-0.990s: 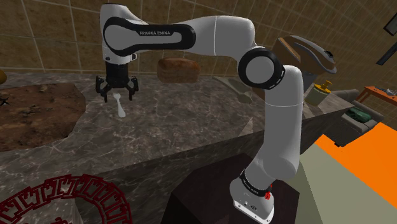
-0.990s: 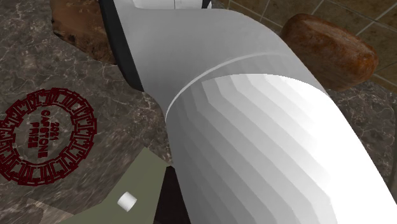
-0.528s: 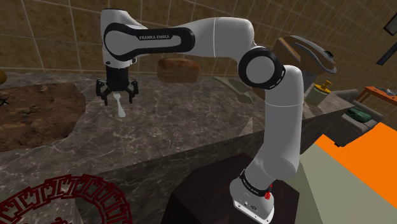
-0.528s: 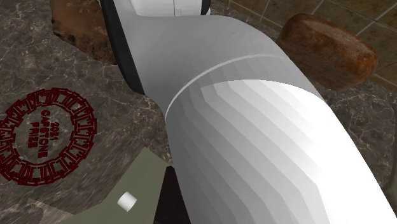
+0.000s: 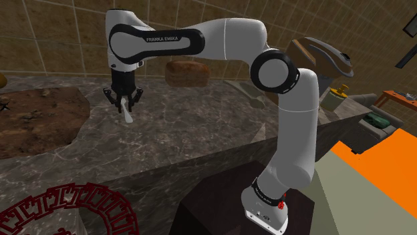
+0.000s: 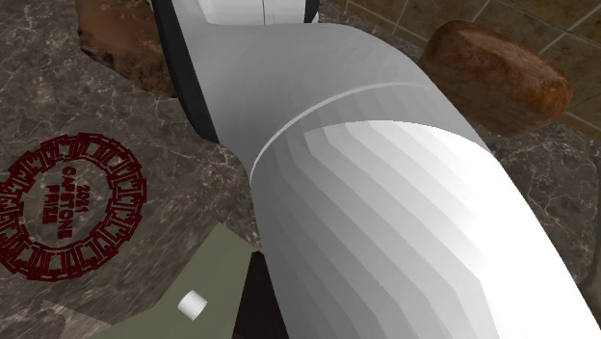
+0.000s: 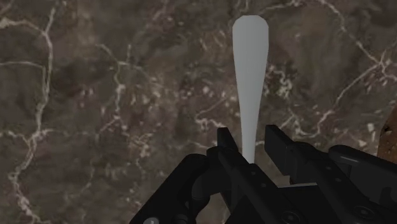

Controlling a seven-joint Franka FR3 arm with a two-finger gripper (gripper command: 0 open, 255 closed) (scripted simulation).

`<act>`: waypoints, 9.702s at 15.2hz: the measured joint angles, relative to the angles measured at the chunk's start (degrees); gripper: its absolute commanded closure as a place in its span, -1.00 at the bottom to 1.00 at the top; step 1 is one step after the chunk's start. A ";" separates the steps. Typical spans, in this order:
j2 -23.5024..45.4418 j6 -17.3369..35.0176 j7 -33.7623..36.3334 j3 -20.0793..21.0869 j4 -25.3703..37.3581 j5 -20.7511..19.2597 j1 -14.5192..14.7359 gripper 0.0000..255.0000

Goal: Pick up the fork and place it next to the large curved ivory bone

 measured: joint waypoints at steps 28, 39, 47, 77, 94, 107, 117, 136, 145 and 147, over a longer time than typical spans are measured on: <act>0.63 -18.04 1.08 0.42 18.83 -0.12 1.59 1.00; 4.03 -28.52 1.35 0.29 32.74 -0.98 3.16 1.00; -17.70 -19.24 -6.57 -0.56 1.70 4.72 -6.92 1.00; -58.83 -18.20 -44.92 -23.67 -41.97 0.32 -23.22 1.00; -59.12 -17.77 -66.57 -40.71 -40.60 -11.20 -30.57 1.00; -59.73 -8.50 -66.15 -42.44 -50.41 -12.59 -31.25 1.00; -58.61 -0.36 -65.68 -44.01 -57.39 -13.55 -31.54 1.00; -56.43 6.06 -65.60 -45.39 -61.63 -14.12 -31.68 -1.00; -57.41 -1.33 -65.79 -43.81 -55.22 -12.87 -31.10 -1.00; -57.46 -1.43 -65.77 -43.77 -55.19 -12.87 -31.09 -1.00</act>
